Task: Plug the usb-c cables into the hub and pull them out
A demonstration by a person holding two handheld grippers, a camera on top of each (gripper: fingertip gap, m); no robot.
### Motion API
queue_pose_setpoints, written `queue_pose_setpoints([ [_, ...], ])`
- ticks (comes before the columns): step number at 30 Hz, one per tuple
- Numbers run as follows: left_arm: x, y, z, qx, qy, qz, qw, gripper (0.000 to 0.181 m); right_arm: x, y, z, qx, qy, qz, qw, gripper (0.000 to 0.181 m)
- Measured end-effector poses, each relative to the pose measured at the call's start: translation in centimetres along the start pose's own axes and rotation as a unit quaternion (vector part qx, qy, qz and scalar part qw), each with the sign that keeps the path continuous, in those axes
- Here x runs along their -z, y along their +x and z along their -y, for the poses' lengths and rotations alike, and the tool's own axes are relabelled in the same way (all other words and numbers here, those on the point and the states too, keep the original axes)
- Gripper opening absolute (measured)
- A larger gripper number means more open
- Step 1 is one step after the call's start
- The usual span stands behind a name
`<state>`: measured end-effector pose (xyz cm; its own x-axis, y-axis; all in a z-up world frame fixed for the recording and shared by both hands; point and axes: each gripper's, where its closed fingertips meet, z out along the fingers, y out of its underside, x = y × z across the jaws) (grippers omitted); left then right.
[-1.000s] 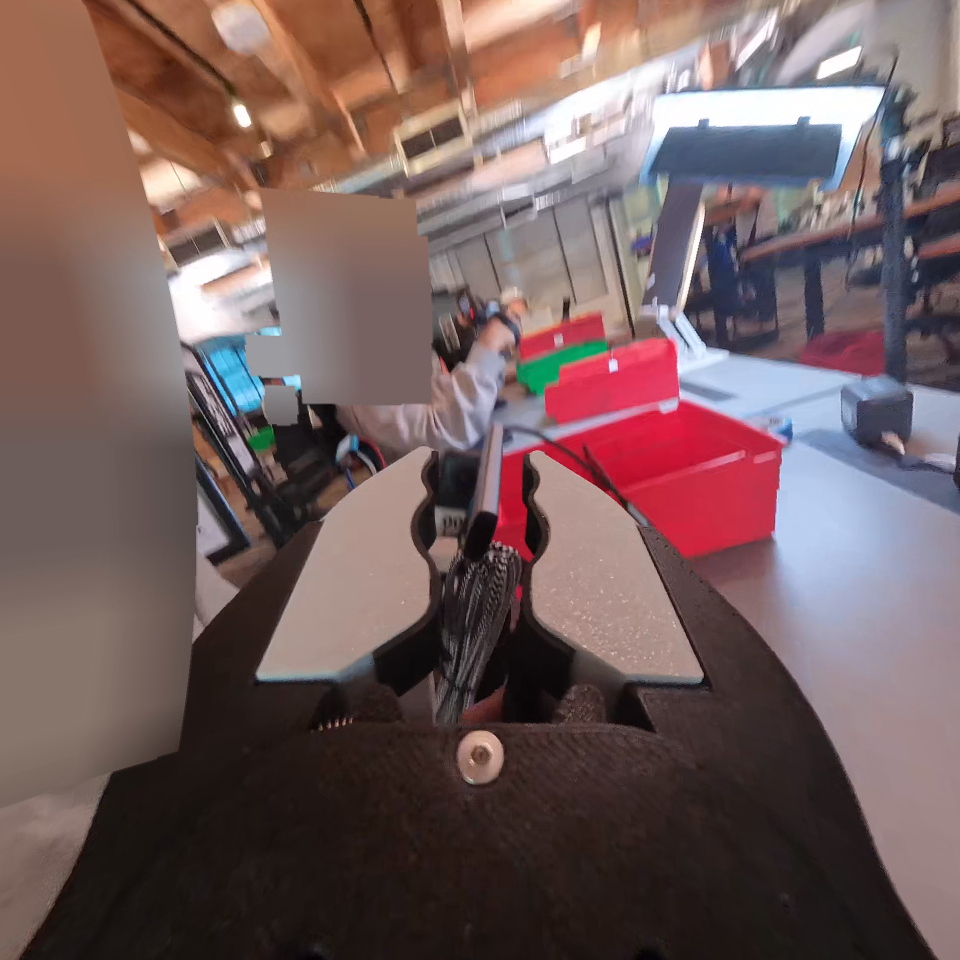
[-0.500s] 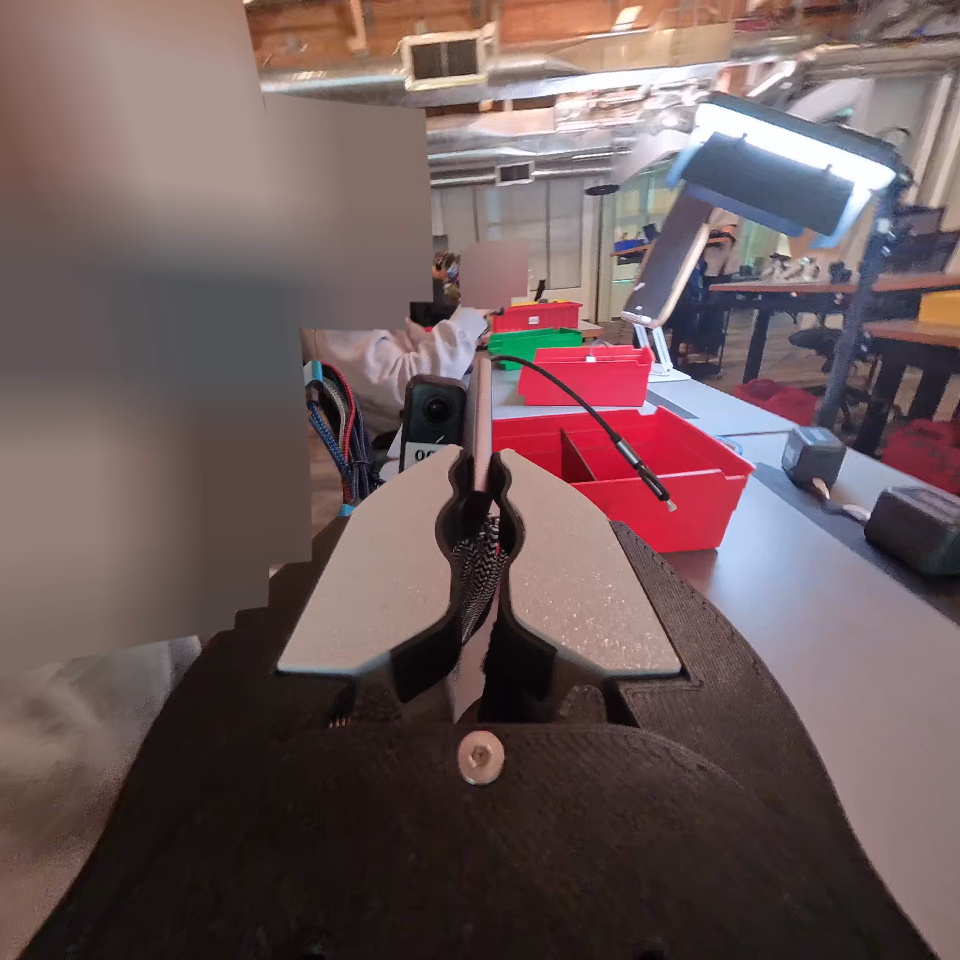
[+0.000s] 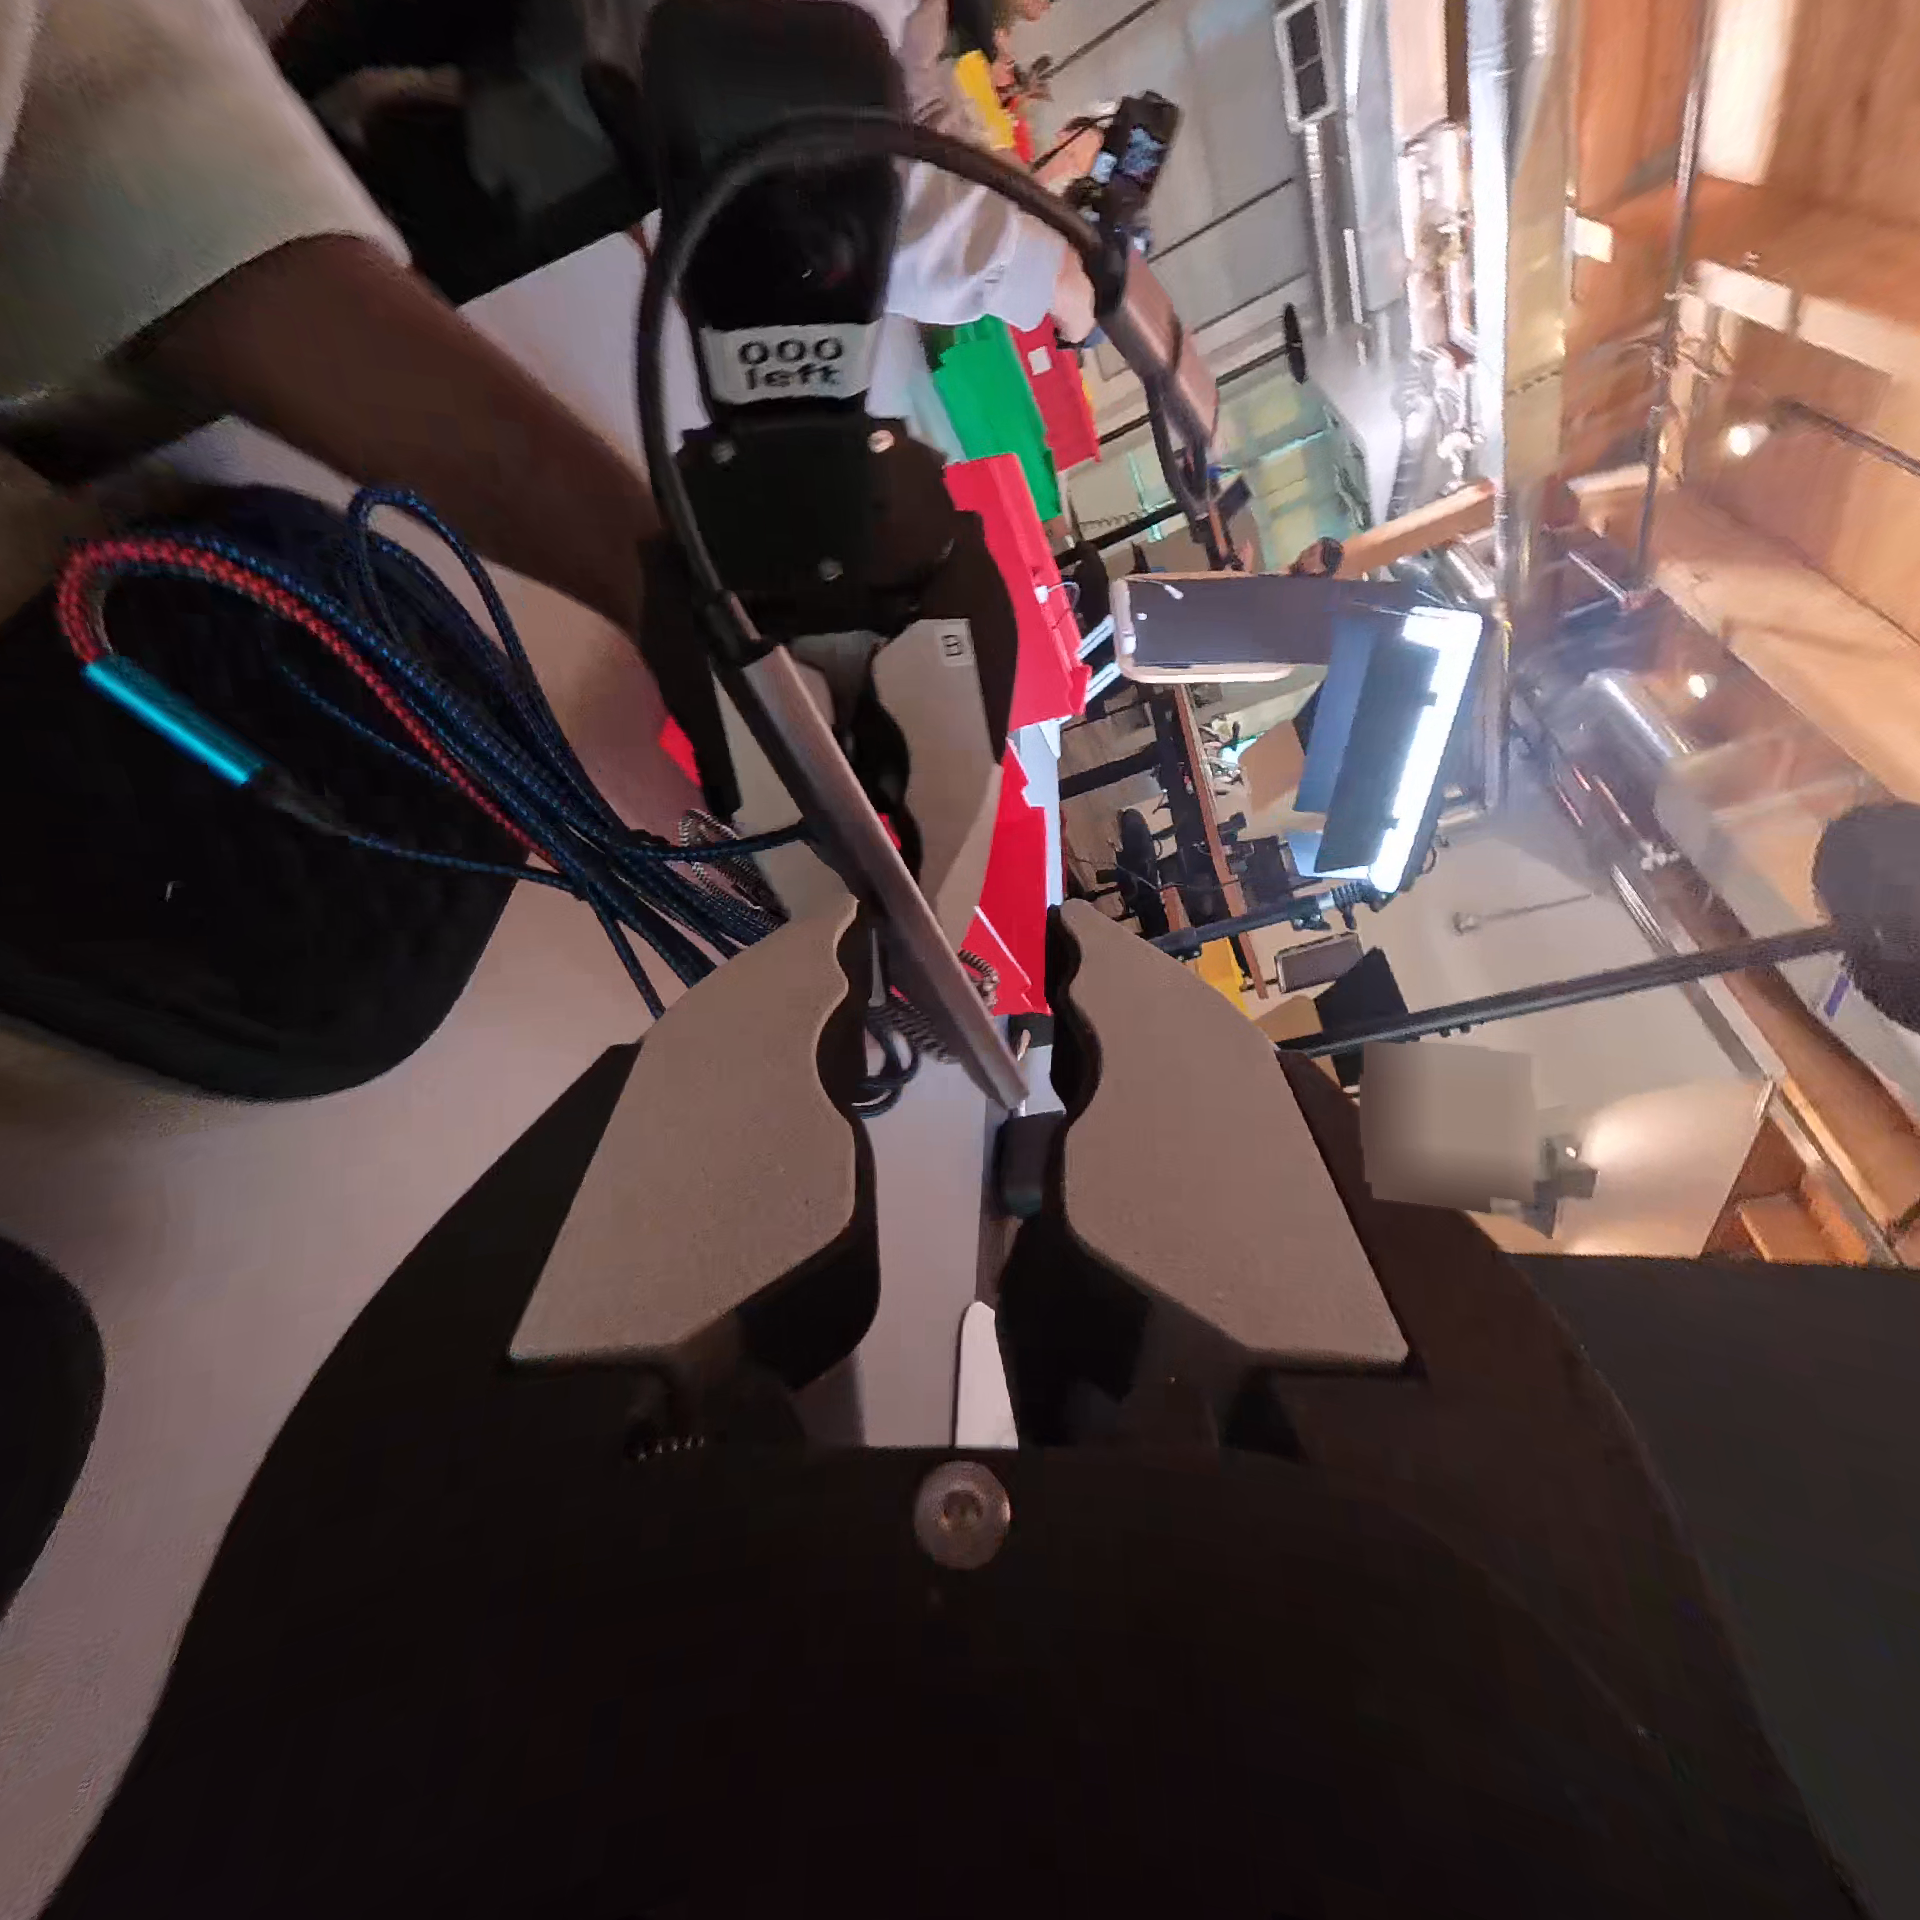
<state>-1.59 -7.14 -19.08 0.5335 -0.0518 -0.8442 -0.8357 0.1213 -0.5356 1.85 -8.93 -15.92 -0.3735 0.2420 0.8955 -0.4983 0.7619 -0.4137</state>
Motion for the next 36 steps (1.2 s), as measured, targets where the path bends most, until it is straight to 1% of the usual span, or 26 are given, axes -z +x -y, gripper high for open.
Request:
queue_pose_setpoints([
  [2,-0.1,0.3,0.7,-0.009,0.011,-0.016,1.000,0.007,-0.1,-1.0,-0.2,0.040,-0.012,0.019,0.999,0.030],
  [3,-0.1,0.7,1.1,-0.013,0.020,-0.027,0.999,0.007,-0.3,-1.2,-0.3,0.075,-0.018,0.016,0.997,0.029],
  [4,-0.3,0.9,1.2,-0.018,0.018,-0.035,0.999,0.007,-0.5,-1.5,-0.3,0.114,-0.026,0.014,0.993,0.027],
  [5,-0.5,1.1,1.1,-0.024,0.009,-0.042,0.999,0.007,-0.6,-2.0,-0.5,0.152,-0.042,0.023,0.987,0.019],
  [6,-0.6,1.2,1.0,-0.030,-0.001,-0.048,0.998,0.007,-0.7,-2.2,-0.8,0.186,-0.060,0.025,0.980,0.017],
  [8,-0.7,1.2,0.8,-0.039,-0.007,-0.049,0.998,0.007,-0.5,-2.3,-1.1,0.235,-0.091,0.027,0.967,0.014],
  [10,-0.7,0.7,1.0,-0.052,-0.001,-0.027,0.998,0.011,-0.1,-2.2,-1.4,0.267,-0.114,0.022,0.957,0.012],
  [13,-0.3,-1.7,1.3,-0.070,0.009,0.071,0.995,0.047,0.8,-1.6,-2.0,0.290,-0.155,0.007,0.944,0.010],
  [14,0.2,-2.7,1.2,-0.065,0.014,0.105,0.992,0.060,1.2,-1.2,-2.3,0.289,-0.165,-0.001,0.943,0.010],
  [15,0.7,-3.6,1.1,-0.050,0.022,0.141,0.988,0.077,1.7,-0.8,-2.5,0.289,-0.176,-0.011,0.941,0.010],
  [17,2.3,-6.0,1.3,0.010,0.069,0.225,0.972,0.125,2.7,0.3,-3.2,0.292,-0.203,-0.035,0.934,0.011],
  [18,3.5,-7.1,1.5,0.057,0.109,0.269,0.955,0.140,3.3,0.9,-3.6,0.291,-0.218,-0.048,0.930,0.011],
  [19,4.8,-7.9,1.6,0.111,0.152,0.302,0.935,0.143,4.0,1.6,-3.9,0.289,-0.234,-0.061,0.926,0.011],
  [21,6.8,-8.7,1.5,0.212,0.227,0.331,0.891,0.143,5.7,3.2,-4.5,0.281,-0.265,-0.094,0.918,0.011],
  [22,7.4,-8.7,1.4,0.245,0.252,0.336,0.874,0.144,6.8,4.2,-4.7,0.275,-0.282,-0.116,0.912,0.011],
  [23,7.7,-8.5,1.2,0.267,0.266,0.338,0.863,0.144,8.1,5.5,-4.9,0.267,-0.299,-0.143,0.905,0.011],
  [24,7.8,-8.0,1.1,0.278,0.274,0.335,0.858,0.145,9.6,6.8,-5.2,0.255,-0.317,-0.172,0.897,0.011],
  [25,7.6,-7.4,1.1,0.284,0.281,0.323,0.858,0.145,11.3,8.2,-5.4,0.240,-0.335,-0.203,0.888,0.011],
  [27,6.8,-5.9,1.1,0.302,0.290,0.295,0.859,0.140,15.0,10.8,-5.8,0.204,-0.369,-0.269,0.866,0.011],
  [29,6.1,-4.7,1.0,0.326,0.293,0.260,0.860,0.124,18.9,12.7,-6.4,0.160,-0.400,-0.330,0.840,0.011],
  [30,5.8,-4.3,1.1,0.333,0.286,0.239,0.866,0.118,20.7,13.4,-6.9,0.135,-0.411,-0.357,0.828,0.011],
  [33,4.9,-3.4,0.1,0.310,0.231,0.220,0.896,0.097,25.4,13.8,-8.9,0.059,-0.438,-0.419,0.793,0.011],
  [36,4.0,-2.6,-1.9,0.290,0.150,0.221,0.919,0.076,29.0,12.4,-11.8,-0.020,-0.463,-0.462,0.756,0.009],
])
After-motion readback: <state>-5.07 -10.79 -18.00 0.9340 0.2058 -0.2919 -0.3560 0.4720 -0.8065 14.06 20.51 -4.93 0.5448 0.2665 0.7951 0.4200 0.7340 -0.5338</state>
